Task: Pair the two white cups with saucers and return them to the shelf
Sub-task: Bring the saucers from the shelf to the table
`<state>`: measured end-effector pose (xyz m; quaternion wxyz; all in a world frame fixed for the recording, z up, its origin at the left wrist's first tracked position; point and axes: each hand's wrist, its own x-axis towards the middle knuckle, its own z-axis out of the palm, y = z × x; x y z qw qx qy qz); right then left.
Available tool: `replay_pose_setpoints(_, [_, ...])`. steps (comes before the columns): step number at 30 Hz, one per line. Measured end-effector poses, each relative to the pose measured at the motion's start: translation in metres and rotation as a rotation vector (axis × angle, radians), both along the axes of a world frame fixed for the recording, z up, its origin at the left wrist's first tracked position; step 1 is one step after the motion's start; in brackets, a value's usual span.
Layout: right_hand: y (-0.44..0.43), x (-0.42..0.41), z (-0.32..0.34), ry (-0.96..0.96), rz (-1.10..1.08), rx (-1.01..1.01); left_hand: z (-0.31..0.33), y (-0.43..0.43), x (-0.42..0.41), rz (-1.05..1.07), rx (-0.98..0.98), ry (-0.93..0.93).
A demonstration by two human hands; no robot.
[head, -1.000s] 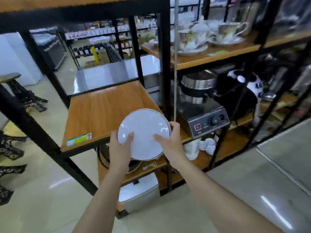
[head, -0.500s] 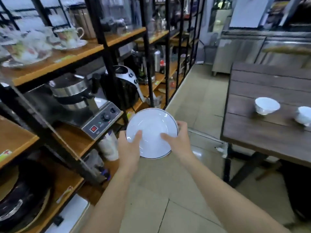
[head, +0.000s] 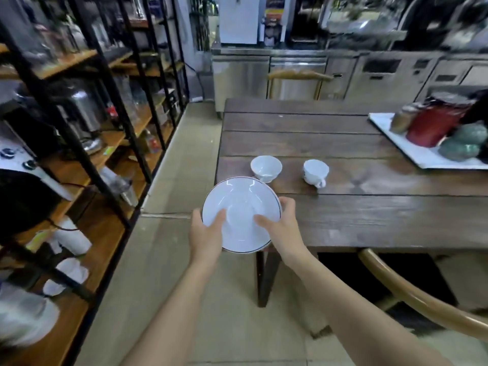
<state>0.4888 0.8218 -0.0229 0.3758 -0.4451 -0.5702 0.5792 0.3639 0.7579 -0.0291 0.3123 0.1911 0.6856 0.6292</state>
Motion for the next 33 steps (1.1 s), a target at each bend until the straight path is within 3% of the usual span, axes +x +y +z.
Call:
replay_pose_setpoints(18, [0.154, 0.062, -0.072, -0.267, -0.207, -0.164, -0.054, 0.174, 0.027, -0.374, -0.348, -0.053])
replay_pose_setpoints(33, [0.203, 0.058, -0.109, -0.484, -0.163, -0.156, -0.094, 0.213, 0.019, -0.461, -0.521, 0.149])
